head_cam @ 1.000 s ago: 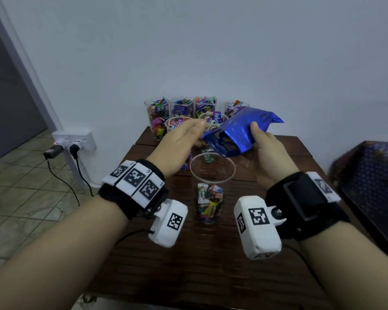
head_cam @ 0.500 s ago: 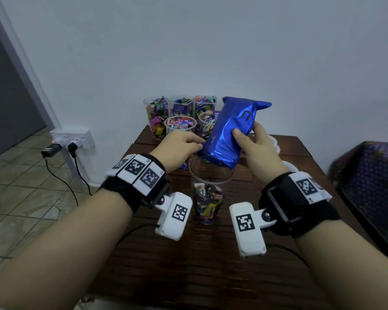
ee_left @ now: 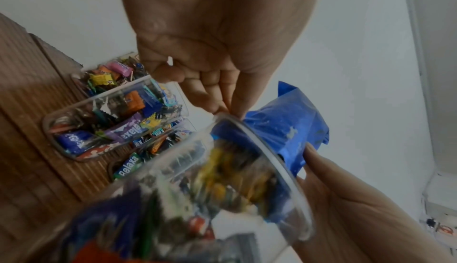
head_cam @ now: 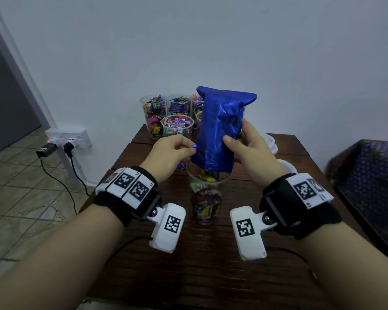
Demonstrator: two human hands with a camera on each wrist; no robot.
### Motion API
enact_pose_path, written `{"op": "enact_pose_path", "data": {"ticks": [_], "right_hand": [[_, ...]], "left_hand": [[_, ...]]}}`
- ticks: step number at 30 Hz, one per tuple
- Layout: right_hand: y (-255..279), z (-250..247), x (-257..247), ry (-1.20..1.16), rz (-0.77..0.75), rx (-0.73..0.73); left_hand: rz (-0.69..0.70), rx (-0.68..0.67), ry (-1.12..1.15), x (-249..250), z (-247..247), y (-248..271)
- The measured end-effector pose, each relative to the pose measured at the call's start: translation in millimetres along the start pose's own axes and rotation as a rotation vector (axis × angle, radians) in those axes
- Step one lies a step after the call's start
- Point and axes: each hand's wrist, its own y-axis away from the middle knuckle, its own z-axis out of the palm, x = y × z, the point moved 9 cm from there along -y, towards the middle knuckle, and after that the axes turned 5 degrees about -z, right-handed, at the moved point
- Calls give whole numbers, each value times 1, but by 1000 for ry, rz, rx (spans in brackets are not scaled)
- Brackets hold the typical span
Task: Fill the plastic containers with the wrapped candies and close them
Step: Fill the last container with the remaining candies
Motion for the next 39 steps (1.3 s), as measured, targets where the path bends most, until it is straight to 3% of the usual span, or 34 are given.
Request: {"op": "enact_pose_path", "data": {"ticks": [9,17,25,29,35,39], "right_hand": [[14,-20,11,224,46,32],[21,-16,11,471,-26,45],[20,-1,2,508,-57,48],[22,-1,1,516,-36,54],[25,-7,-1,599,-89,63],[27,-22,-8,571,-137,189]], "left_hand": [[29,10,52,-4,0,10],[76,30,22,0,5,16],[142,80,-83,6,6,25],[147,134,-13,9,0,27],[163,77,-13,13,9,34],[157,198,-27,7,-10,33]]}}
